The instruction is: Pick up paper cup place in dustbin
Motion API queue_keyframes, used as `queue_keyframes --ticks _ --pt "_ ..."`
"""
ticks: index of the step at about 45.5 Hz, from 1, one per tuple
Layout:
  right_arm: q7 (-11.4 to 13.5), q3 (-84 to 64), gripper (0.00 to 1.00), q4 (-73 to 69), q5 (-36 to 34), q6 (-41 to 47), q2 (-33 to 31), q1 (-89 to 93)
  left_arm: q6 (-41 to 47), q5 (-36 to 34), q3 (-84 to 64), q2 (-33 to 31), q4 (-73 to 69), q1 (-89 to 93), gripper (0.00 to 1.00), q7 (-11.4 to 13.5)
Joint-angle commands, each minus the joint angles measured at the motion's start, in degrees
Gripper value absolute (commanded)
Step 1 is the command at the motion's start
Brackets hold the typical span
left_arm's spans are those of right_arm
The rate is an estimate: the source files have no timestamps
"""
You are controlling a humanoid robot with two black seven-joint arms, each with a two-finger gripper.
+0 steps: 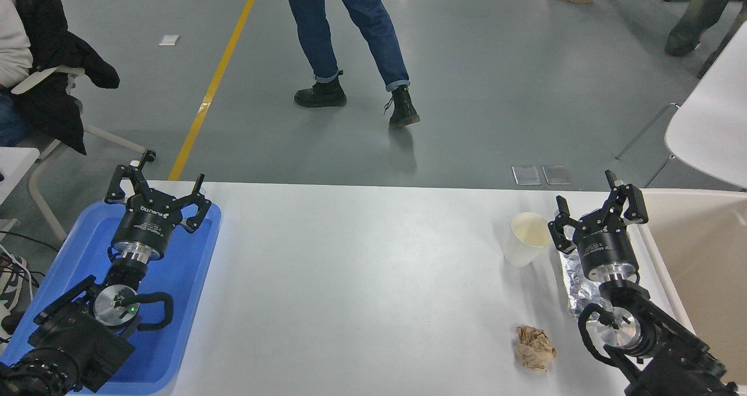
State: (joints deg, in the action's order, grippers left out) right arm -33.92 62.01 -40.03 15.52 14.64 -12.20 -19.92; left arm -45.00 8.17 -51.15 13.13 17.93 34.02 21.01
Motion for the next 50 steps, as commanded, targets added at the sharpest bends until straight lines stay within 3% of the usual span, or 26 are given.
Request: queue_keyframes --ticks 1,39,50 --pt "0.0 0.0 1.0 0.1 0.0 -0.1 0.0 -0.4 0.0 0.0 0.0 0.0 0.0 0.0 1.0 0.1" --pt "-0.1 0.8 1.0 0.3 -0.1 -0.1 -0.3 -0.4 0.0 0.0 0.0 0.1 0.0 0.0 1.0 0.0" --pt "0.0 0.8 1.0 -0.9 -0.1 0.1 -3.4 -0.5 0.0 0.0 0.0 0.0 0.0 0.1 1.0 0.0"
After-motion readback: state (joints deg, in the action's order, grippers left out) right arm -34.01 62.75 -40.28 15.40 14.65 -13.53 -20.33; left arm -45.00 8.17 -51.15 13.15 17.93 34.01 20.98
